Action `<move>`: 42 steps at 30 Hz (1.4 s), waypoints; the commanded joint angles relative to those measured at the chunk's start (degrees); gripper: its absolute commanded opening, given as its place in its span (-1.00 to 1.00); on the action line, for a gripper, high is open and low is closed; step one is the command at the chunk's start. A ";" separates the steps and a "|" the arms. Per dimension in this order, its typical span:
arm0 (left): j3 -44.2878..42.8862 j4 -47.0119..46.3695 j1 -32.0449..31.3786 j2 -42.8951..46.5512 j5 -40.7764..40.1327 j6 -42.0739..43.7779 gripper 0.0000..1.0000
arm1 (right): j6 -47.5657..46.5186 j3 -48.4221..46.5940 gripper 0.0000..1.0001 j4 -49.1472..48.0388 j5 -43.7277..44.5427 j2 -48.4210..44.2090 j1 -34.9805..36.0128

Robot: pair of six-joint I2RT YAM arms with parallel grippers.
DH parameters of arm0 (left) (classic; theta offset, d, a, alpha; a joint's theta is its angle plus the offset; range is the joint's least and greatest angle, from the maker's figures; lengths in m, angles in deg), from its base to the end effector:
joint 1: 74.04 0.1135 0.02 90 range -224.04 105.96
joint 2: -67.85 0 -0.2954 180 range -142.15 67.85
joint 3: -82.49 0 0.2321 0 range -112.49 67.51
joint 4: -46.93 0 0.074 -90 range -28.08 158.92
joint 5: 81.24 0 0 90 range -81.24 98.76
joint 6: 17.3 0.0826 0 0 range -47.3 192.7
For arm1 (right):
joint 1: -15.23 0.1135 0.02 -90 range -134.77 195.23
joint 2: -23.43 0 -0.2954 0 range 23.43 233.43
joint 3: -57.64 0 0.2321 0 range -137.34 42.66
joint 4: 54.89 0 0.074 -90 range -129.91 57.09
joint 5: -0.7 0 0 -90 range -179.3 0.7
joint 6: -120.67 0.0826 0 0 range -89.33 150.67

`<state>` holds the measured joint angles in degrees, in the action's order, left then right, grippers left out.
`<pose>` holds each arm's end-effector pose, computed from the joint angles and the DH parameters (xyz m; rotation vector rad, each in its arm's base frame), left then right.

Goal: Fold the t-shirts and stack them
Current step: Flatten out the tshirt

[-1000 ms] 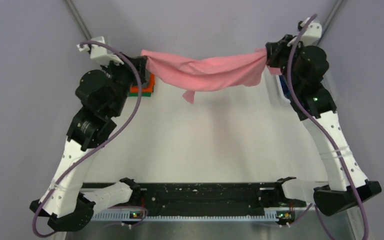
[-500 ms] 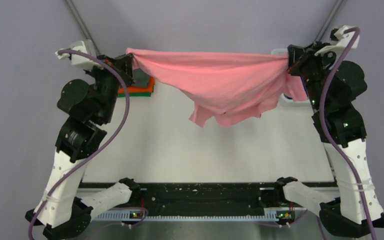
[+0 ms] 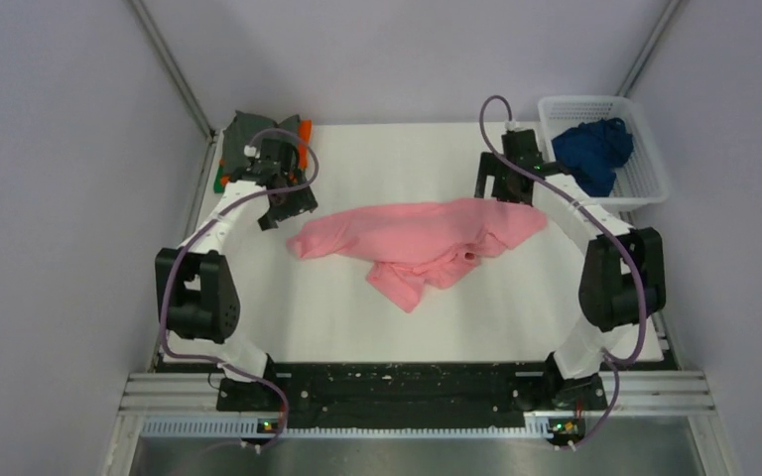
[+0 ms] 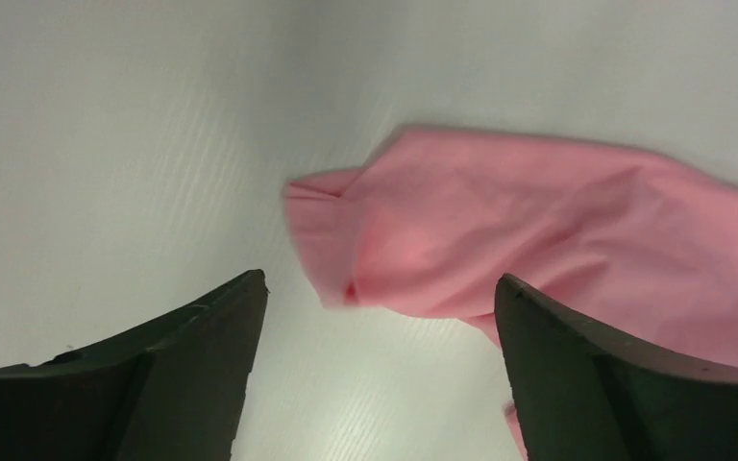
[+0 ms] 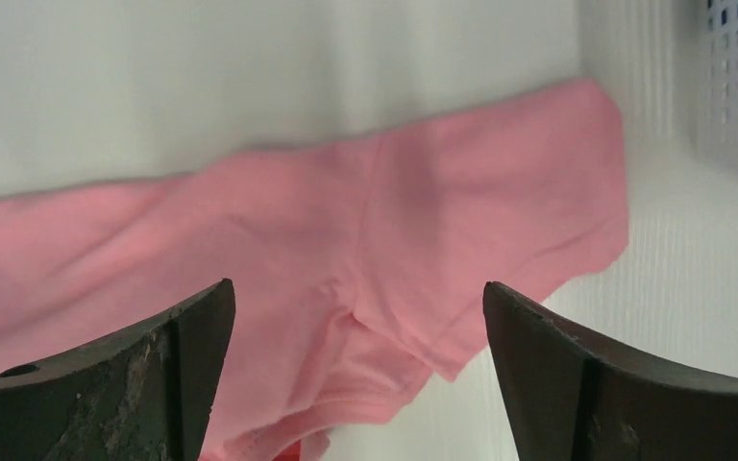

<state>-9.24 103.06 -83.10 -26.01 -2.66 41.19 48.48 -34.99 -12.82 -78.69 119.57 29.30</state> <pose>0.3515 -0.0395 0.2678 -0.5687 2.4924 -0.0122 0.3838 0.0805 0.2822 0.1656 2.3438 0.0536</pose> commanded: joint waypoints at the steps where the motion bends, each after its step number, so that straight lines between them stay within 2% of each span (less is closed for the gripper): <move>1: -4.83 2.80 0.09 4.00 4.02 -0.98 0.97 | 0.56 2.26 0.97 -4.18 -2.30 -6.81 -0.42; 6: -1.56 6.07 0.10 8.50 -1.91 -0.57 0.97 | -1.68 12.75 0.97 -6.72 -7.45 -16.52 2.89; 9: 2.66 7.88 0.09 12.22 -3.27 -2.23 0.98 | -4.80 17.79 0.92 -8.21 -9.99 -20.62 12.14; 10: 4.32 7.92 0.09 13.87 -2.23 -2.86 0.97 | -6.17 19.32 0.91 -8.88 -10.24 -20.80 17.39; 14: 10.59 7.27 0.10 20.42 -0.51 -4.55 0.98 | -8.54 19.07 0.81 -7.01 -13.92 -14.21 32.19; 19: 15.25 7.26 0.09 25.60 -0.65 -5.41 0.97 | -10.01 15.44 0.58 -7.35 -15.31 -3.42 40.98; 22: 16.56 7.58 0.09 27.00 0.60 -6.15 0.97 | -8.20 13.89 0.53 -7.16 -11.83 1.80 41.65; 26: 18.89 6.81 0.09 28.37 2.33 -6.19 0.97 | -5.23 14.35 0.45 -7.33 -2.88 5.67 41.66; 30: 19.48 7.45 0.09 28.68 3.52 -6.37 0.97 | -2.55 16.45 0.19 -5.96 0.48 7.57 41.71; 31: 19.60 7.43 0.09 28.83 3.73 -6.22 0.97 | -1.77 17.01 0.02 -5.42 1.54 7.38 41.70; 34: 19.79 6.94 0.10 29.56 4.96 -5.84 0.97 | -0.28 16.59 -0.83 -1.15 8.42 3.71 41.68; 35: 19.73 6.34 0.10 29.74 6.23 -5.31 0.98 | -0.60 15.79 -1.00 0.45 11.99 1.48 41.66; 38: 19.21 5.05 0.09 29.44 12.15 -3.43 0.98 | -3.05 10.52 -1.00 6.18 17.88 -5.80 41.08; 42: 19.43 2.23 -0.16 29.77 20.47 -2.58 0.97 | -4.77 1.23 -1.00 12.01 12.49 -15.05 37.82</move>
<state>10.30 110.06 -83.03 2.25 8.51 36.75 45.63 -22.38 -6.70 -67.87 116.93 70.04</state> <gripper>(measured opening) 0.987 0.011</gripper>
